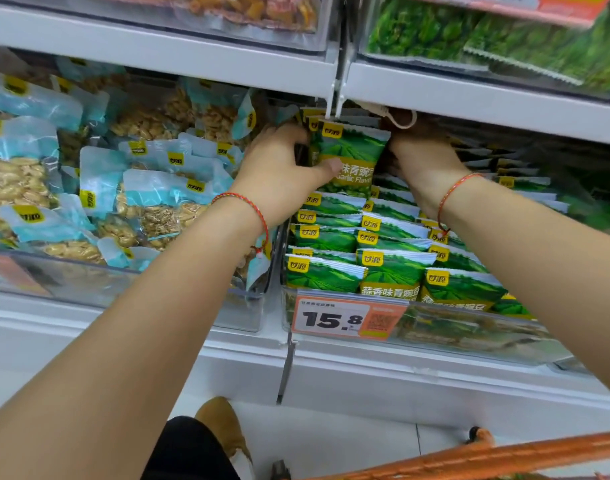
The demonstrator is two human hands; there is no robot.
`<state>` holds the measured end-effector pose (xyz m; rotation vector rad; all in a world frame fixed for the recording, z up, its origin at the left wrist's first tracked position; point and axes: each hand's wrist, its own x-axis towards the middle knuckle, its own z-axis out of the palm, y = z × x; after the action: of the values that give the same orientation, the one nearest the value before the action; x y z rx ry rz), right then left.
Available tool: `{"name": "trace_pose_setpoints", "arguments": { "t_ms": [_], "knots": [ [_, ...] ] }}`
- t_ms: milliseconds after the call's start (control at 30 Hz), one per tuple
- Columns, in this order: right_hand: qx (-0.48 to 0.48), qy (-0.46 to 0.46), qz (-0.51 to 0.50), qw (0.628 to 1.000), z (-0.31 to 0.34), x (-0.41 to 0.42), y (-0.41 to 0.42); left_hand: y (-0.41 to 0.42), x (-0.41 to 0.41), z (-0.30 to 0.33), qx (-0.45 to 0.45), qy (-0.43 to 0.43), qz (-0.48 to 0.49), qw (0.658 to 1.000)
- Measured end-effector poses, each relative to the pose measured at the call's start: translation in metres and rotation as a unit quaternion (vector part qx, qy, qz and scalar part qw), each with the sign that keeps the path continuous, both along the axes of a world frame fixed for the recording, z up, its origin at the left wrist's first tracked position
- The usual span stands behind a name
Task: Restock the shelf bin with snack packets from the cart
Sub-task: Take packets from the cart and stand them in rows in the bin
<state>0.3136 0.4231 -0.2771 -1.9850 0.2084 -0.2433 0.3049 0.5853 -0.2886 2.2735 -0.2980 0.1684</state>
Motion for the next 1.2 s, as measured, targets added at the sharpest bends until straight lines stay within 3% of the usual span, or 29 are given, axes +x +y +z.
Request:
{"name": "trace_pose_setpoints", "arguments": {
  "t_ms": [100, 167, 233, 333, 467, 567, 667, 700, 833, 1033, 1133, 1200],
  "knots": [
    [-0.005, -0.007, 0.055, 0.998, 0.003, 0.001, 0.002, 0.003, 0.005, 0.005, -0.002, 0.023, -0.007, 1.000],
    [0.059, -0.010, 0.069, 0.996, 0.005, 0.002, 0.001, 0.004, 0.006, 0.006, -0.002, 0.035, -0.007, 0.999],
    [0.077, -0.001, 0.056, 0.995, 0.007, 0.003, 0.001, 0.004, 0.007, 0.005, -0.010, 0.039, -0.004, 0.999],
    [0.023, 0.002, 0.010, 1.000, 0.004, 0.007, 0.005, 0.003, 0.007, 0.002, -0.035, 0.033, -0.002, 0.999],
    [0.106, 0.003, -0.017, 0.994, 0.003, 0.018, 0.012, 0.001, 0.010, -0.002, -0.077, 0.052, -0.015, 0.996],
    [0.046, 0.000, -0.022, 0.999, 0.002, 0.022, 0.018, 0.000, 0.011, -0.001, -0.102, 0.063, -0.025, 0.992],
    [0.057, 0.014, -0.047, 0.997, -0.002, 0.030, 0.014, -0.002, 0.016, -0.003, -0.104, 0.056, -0.016, 0.993],
    [0.045, 0.006, -0.061, 0.997, -0.004, 0.033, 0.011, -0.002, 0.016, -0.003, -0.090, 0.047, -0.011, 0.995],
    [-0.157, 0.017, 0.001, 0.987, -0.001, 0.030, 0.002, -0.003, 0.016, -0.009, -0.011, -0.016, -0.021, 1.000],
    [-0.231, -0.011, -0.019, 0.973, 0.004, 0.006, -0.001, -0.004, 0.010, -0.003, 0.166, -0.036, -0.005, 0.985],
    [-0.200, -0.020, 0.009, 0.980, 0.002, -0.024, -0.005, -0.002, 0.004, -0.003, 0.178, -0.051, 0.000, 0.983],
    [-0.269, -0.025, 0.050, 0.961, 0.002, -0.054, -0.009, 0.003, -0.011, -0.002, 0.167, -0.091, -0.004, 0.982]
  ]
}}
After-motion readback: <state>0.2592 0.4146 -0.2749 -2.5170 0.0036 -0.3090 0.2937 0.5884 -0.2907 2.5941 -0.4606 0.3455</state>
